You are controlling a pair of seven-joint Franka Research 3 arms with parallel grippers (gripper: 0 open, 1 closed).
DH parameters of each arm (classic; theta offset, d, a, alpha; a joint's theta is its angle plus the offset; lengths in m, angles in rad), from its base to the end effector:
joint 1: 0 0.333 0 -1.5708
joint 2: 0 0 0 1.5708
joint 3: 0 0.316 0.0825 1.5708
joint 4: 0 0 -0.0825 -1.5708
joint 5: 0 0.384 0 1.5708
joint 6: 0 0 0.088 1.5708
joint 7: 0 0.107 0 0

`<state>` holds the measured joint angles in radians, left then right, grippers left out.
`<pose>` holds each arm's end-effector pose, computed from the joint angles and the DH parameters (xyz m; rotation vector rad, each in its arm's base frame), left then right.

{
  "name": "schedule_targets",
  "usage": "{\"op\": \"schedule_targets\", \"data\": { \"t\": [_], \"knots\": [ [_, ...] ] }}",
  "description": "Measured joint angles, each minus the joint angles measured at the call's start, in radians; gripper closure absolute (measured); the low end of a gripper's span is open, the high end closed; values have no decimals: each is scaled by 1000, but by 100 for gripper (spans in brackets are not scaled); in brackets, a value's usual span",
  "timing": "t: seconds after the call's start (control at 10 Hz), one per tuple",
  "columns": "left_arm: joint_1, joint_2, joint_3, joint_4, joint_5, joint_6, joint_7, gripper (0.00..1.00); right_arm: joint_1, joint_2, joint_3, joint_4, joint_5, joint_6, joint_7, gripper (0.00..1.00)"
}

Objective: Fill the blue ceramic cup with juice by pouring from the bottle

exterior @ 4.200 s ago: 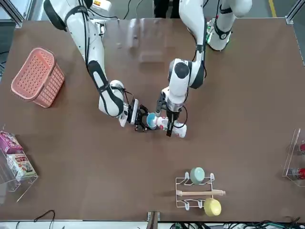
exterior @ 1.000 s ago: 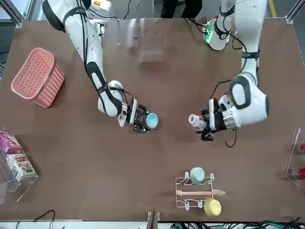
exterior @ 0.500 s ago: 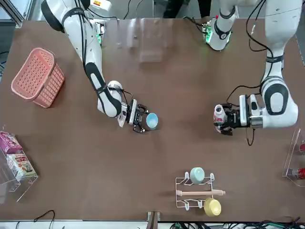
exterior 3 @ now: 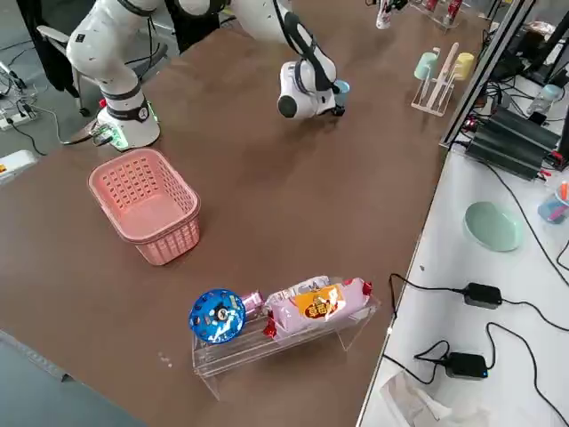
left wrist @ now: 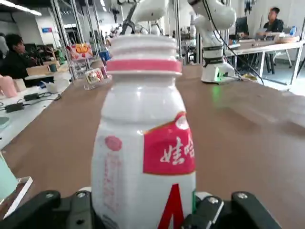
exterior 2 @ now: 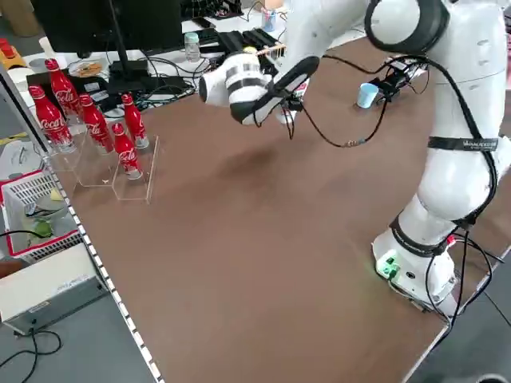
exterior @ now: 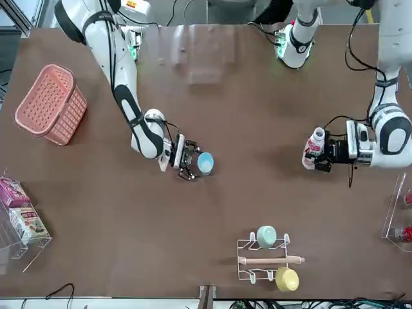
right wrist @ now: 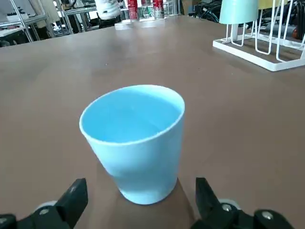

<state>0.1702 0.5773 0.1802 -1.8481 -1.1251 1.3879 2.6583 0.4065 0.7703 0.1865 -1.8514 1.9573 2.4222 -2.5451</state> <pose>0.5639 0.0831 0.2263 1.1808 -1.5451 1.0738 0.5084 0.3458 0.0986 -1.7589 -1.2994 -0.9941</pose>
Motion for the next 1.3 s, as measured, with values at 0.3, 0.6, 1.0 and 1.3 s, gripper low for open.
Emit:
{"op": "schedule_targets", "data": {
  "t": [0.3, 0.6, 1.0, 1.3],
  "knots": [
    [293, 133, -264, 90, -4, 3, 10, 61, -31, -6, 21, -10, 0, 0, -15, 0],
    [300, 200, -278, 128, -13, 30, 9, 61, -120, -62, 76, -51, -1, 1, -38, 0],
    [328, 265, -272, 154, -14, 43, 4, 61, -269, -197, 113, -144, -95, 18, -73, 0],
    [377, 284, -268, 154, 10, 50, -24, 61, -337, -294, 116, -144, -309, 165, -28, 0]
  ]
}}
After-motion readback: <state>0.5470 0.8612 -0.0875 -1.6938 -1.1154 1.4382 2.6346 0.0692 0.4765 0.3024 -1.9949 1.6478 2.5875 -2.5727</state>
